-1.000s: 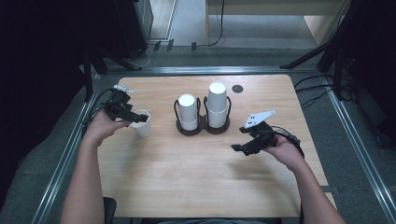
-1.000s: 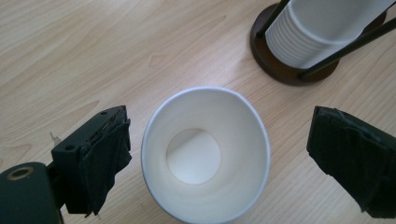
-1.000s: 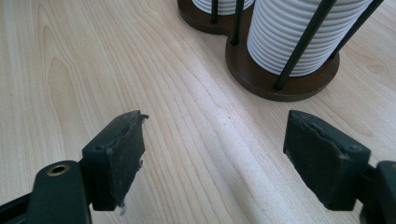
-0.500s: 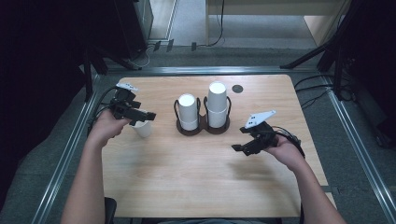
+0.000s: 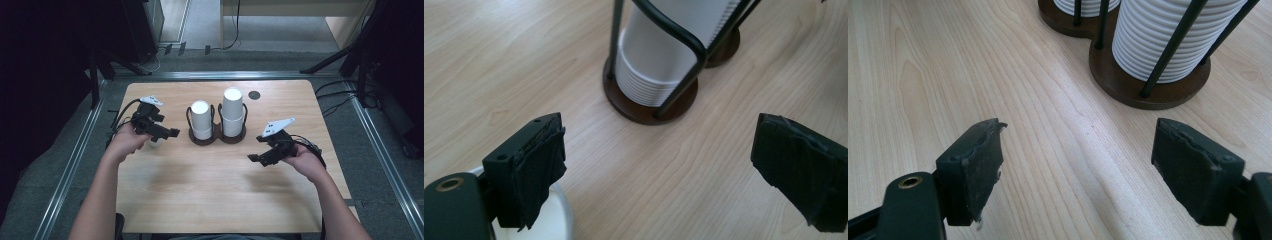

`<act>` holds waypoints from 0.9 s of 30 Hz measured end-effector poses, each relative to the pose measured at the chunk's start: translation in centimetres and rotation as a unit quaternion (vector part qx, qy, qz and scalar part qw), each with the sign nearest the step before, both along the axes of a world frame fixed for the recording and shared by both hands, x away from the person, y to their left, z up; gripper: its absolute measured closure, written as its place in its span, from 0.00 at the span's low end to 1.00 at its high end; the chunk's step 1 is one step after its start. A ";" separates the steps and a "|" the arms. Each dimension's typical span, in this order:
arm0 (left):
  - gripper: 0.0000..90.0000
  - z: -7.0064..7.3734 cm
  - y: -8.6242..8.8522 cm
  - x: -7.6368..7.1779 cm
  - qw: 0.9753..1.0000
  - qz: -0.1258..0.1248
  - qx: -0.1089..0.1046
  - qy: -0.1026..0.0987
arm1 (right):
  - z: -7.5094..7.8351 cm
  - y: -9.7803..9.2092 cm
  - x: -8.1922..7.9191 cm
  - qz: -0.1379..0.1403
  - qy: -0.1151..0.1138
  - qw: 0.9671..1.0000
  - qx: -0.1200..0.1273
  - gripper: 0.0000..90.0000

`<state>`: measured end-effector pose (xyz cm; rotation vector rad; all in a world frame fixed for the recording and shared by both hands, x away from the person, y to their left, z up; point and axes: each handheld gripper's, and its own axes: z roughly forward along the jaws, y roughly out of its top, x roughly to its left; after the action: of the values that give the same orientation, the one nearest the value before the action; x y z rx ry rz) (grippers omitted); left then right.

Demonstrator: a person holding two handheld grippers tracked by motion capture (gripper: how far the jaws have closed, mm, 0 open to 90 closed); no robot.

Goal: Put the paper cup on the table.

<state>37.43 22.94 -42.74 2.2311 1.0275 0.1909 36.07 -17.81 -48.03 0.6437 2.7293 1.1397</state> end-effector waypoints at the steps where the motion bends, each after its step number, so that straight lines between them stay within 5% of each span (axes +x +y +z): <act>1: 0.08 0.0 -0.2 -0.1 1.000 -0.003 0.001 0.000 | 0.0 0.0 0.0 0.000 0.001 1.000 0.000 0.23; 6: 0.08 -0.2 -0.7 -0.8 0.999 -0.027 -0.023 -0.004 | 0.1 0.0 0.1 0.001 0.000 1.000 0.001 0.23; 19: 0.08 -1.7 -3.8 -2.2 0.998 -0.062 0.003 -0.026 | 0.1 0.1 0.1 0.005 -0.004 1.000 -0.003 0.23; 27: 0.08 -2.7 -5.5 -3.0 0.997 -0.069 0.015 -0.022 | 0.1 0.1 0.0 0.003 -0.003 1.000 -0.002 0.23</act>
<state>34.47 17.44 -45.48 2.3046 0.8495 0.1958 36.12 -17.72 -47.93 0.6300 2.7297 1.1352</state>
